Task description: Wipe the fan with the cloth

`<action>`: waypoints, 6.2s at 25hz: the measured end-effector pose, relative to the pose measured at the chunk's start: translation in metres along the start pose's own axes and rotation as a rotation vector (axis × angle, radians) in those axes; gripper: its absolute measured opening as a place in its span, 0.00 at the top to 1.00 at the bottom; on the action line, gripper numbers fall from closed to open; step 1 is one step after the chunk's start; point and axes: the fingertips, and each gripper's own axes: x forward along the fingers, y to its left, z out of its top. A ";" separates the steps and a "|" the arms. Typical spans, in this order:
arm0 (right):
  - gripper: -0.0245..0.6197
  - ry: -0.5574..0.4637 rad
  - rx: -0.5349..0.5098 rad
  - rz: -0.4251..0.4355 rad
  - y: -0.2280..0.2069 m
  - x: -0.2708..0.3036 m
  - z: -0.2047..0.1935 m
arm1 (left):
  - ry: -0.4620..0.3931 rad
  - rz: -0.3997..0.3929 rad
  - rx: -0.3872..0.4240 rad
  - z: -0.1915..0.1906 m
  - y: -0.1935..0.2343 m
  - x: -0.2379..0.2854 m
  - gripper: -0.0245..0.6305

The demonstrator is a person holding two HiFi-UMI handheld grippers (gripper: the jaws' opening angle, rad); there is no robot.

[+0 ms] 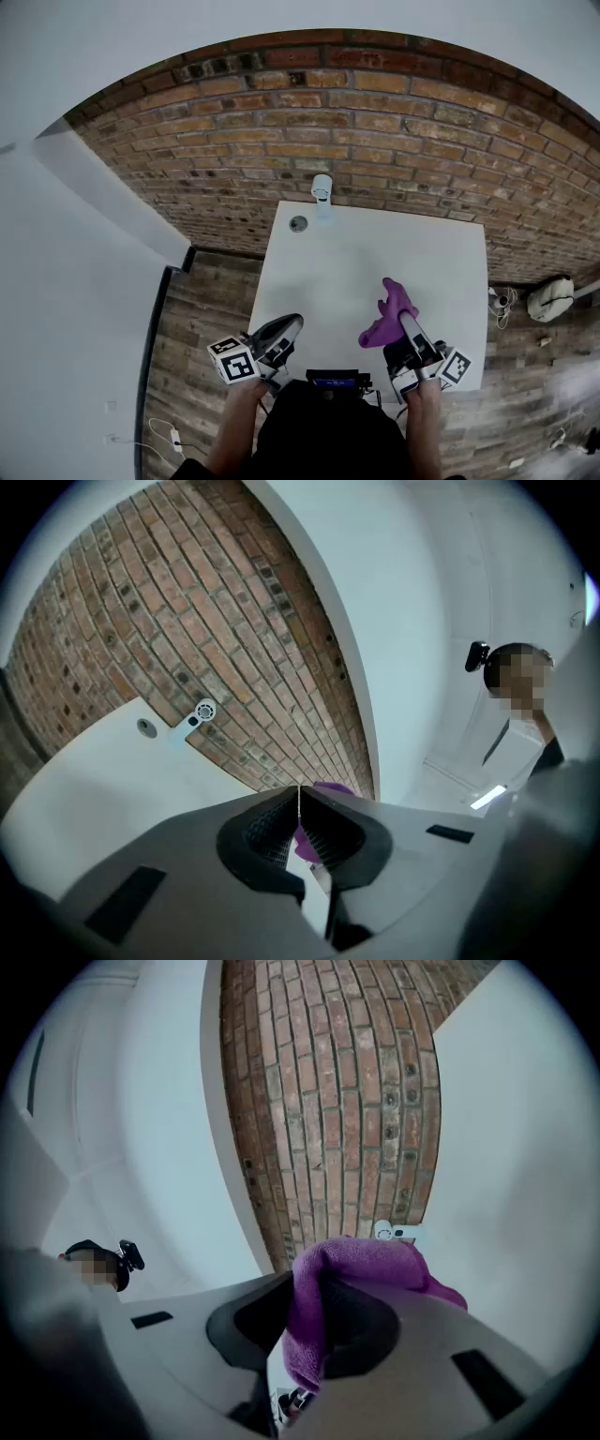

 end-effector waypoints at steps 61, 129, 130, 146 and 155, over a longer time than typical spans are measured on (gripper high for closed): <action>0.86 -0.139 -0.166 -0.242 -0.003 -0.011 -0.031 | 0.598 0.068 0.779 -0.114 0.143 0.088 0.66; 0.86 0.373 -0.332 -0.253 -0.097 0.035 -0.124 | 0.705 0.350 0.909 -0.094 0.034 0.048 0.95; 0.86 0.386 -0.351 -0.265 -0.102 0.036 -0.130 | 0.708 0.350 0.911 -0.095 0.034 0.047 0.95; 0.86 0.270 -0.124 -0.402 -0.164 0.000 -0.120 | 0.738 0.348 0.957 -0.096 0.034 0.047 0.96; 0.86 0.485 -0.270 -0.617 -0.229 -0.023 -0.143 | 0.739 0.346 0.947 -0.097 0.035 0.047 0.96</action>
